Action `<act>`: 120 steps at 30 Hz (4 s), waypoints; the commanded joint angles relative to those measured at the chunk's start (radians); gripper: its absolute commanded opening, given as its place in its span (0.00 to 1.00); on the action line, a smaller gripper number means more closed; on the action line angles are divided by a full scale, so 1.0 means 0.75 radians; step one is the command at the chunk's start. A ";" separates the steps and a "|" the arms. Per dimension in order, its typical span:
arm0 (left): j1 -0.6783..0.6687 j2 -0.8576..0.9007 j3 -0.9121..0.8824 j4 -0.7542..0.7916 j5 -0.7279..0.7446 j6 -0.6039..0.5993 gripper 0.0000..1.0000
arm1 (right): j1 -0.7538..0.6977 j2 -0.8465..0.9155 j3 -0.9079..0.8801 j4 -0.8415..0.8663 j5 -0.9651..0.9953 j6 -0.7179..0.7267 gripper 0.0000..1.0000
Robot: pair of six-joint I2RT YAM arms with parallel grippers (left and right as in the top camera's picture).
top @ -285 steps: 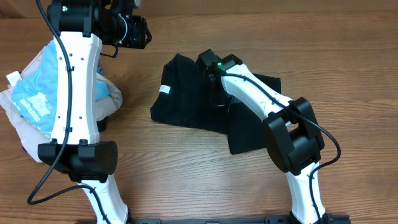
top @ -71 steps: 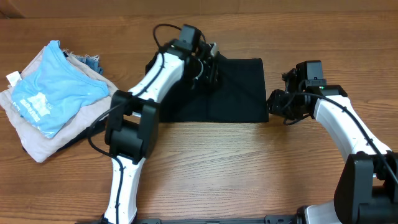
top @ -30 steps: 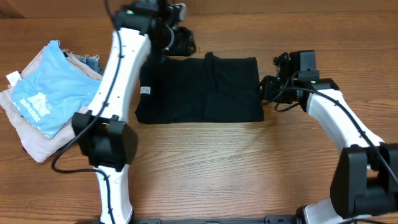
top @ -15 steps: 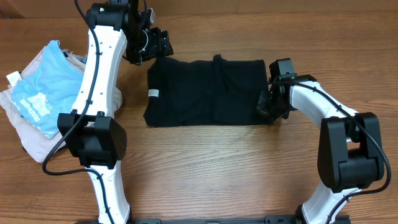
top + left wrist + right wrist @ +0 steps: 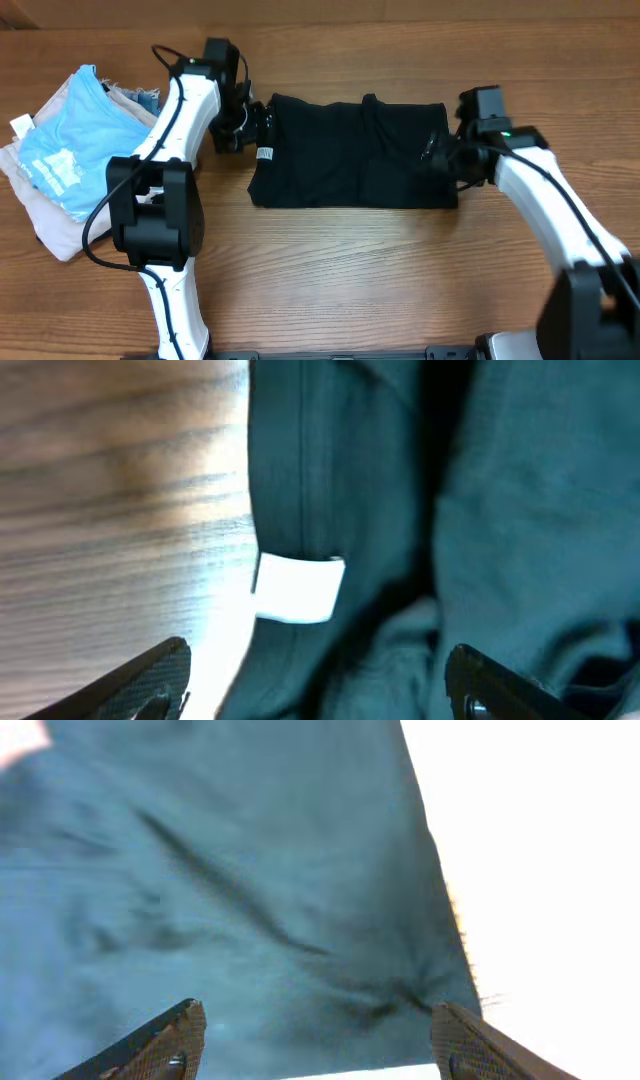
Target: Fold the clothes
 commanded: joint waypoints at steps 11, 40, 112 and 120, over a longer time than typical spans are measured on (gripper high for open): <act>-0.018 0.002 -0.477 0.423 0.364 0.406 0.71 | -0.004 -0.067 0.007 -0.032 -0.003 -0.014 0.72; 0.010 0.044 0.004 -0.121 0.288 0.453 0.04 | -0.004 -0.067 0.007 -0.021 0.028 -0.014 0.66; -0.174 0.259 0.930 -0.698 -0.087 0.216 0.55 | 0.439 0.244 -0.021 0.014 -0.567 -0.579 0.70; -0.174 0.259 0.931 -0.712 -0.087 0.215 0.54 | 0.540 0.298 -0.023 0.057 -0.506 -0.683 0.66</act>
